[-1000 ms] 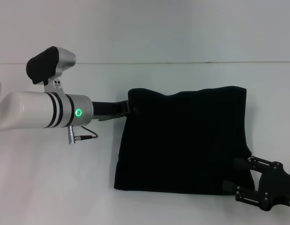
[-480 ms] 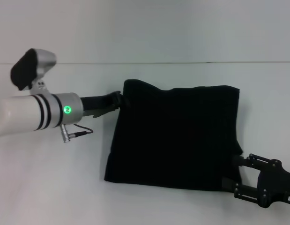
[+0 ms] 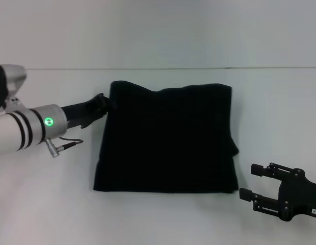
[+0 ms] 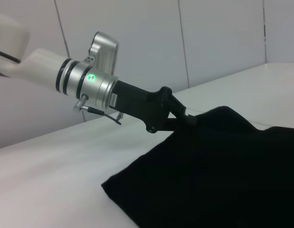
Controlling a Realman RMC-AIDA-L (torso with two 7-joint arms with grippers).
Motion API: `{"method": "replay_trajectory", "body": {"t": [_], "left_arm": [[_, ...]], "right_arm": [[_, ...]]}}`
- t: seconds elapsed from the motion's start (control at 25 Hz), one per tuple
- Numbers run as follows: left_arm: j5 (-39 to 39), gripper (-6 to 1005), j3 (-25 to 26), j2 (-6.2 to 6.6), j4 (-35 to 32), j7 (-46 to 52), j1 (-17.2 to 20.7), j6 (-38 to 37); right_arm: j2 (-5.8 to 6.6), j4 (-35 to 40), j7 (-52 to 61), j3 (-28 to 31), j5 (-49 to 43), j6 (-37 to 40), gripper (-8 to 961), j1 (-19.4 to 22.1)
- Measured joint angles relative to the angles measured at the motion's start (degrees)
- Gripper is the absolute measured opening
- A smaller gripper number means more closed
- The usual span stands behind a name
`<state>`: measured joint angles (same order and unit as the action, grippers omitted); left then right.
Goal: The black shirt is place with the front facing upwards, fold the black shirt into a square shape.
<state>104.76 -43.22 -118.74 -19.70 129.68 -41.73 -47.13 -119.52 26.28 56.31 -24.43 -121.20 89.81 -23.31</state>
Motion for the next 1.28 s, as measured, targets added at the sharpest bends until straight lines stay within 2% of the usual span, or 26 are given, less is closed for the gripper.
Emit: {"method": "replay_trajectory", "body": {"t": [0.16,0.6,0.8,0.92,1.04,1.12,1.28], "left_arm": [[-0.05,39,4.00,-0.19,0.49,-1.31,0.99,0.11],[-0.37,42,4.43,-0.64,0.12,-2.61,1.19,2.15],[-1.48,185,5.59,-0.39,-0.16,-5.92,1.89,2.15],[-1.63,305,5.66,0.53,-0.90,-5.91,2.81,1.40],[-2.14,443,5.70,1.65,-3.21,-7.07,4.25,-3.57],[-2.48,485,5.70,2.65,-5.30,-9.68,5.13,-9.39],[-1.97,568,5.32,5.64,-10.33,-21.17,7.30,-27.03]], "right_arm": [[0.00,0.14,0.04,0.00,0.00,0.00,748,-0.13],[0.00,0.02,0.04,0.32,0.00,0.00,747,-0.17],[0.00,-0.18,0.03,0.56,0.28,-0.07,746,-0.33],[0.00,-0.24,0.03,0.64,0.38,-0.34,747,-0.55],[0.00,-0.27,0.03,1.30,0.56,-0.97,748,-0.91],[-0.01,-0.28,0.03,2.29,0.65,-1.07,748,-1.18],[-0.07,-0.34,-0.30,4.65,1.71,-1.04,748,-1.76]]}}
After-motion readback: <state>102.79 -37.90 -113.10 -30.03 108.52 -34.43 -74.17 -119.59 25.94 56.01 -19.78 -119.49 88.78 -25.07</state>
